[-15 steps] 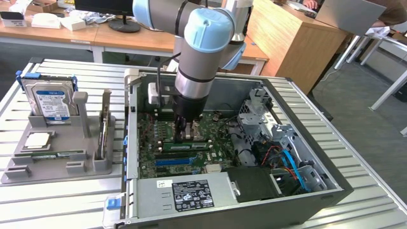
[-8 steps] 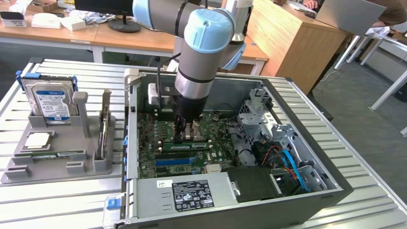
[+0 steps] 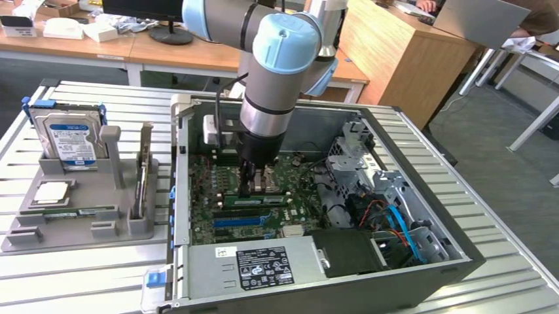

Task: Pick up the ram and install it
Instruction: 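Press down the ram until it locks into place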

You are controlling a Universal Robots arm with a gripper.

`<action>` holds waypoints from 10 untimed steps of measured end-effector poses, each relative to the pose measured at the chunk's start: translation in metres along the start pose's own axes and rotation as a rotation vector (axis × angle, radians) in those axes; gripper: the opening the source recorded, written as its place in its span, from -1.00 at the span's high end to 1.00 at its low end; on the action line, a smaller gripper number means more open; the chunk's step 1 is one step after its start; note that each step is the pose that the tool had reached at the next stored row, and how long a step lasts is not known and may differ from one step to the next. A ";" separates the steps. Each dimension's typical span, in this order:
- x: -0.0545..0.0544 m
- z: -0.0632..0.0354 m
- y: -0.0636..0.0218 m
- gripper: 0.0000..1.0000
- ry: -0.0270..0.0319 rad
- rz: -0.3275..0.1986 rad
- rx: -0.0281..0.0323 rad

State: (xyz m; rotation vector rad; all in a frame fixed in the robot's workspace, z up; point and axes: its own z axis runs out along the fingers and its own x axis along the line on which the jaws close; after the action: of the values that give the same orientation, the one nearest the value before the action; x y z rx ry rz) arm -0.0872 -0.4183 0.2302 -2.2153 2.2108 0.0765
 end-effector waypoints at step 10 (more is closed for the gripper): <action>0.000 0.0020 -0.0001 0.80 -0.0001 0.000 0.0000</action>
State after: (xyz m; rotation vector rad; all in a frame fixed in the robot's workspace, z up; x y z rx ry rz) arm -0.0872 -0.4183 0.2282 -2.2152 2.2107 0.0766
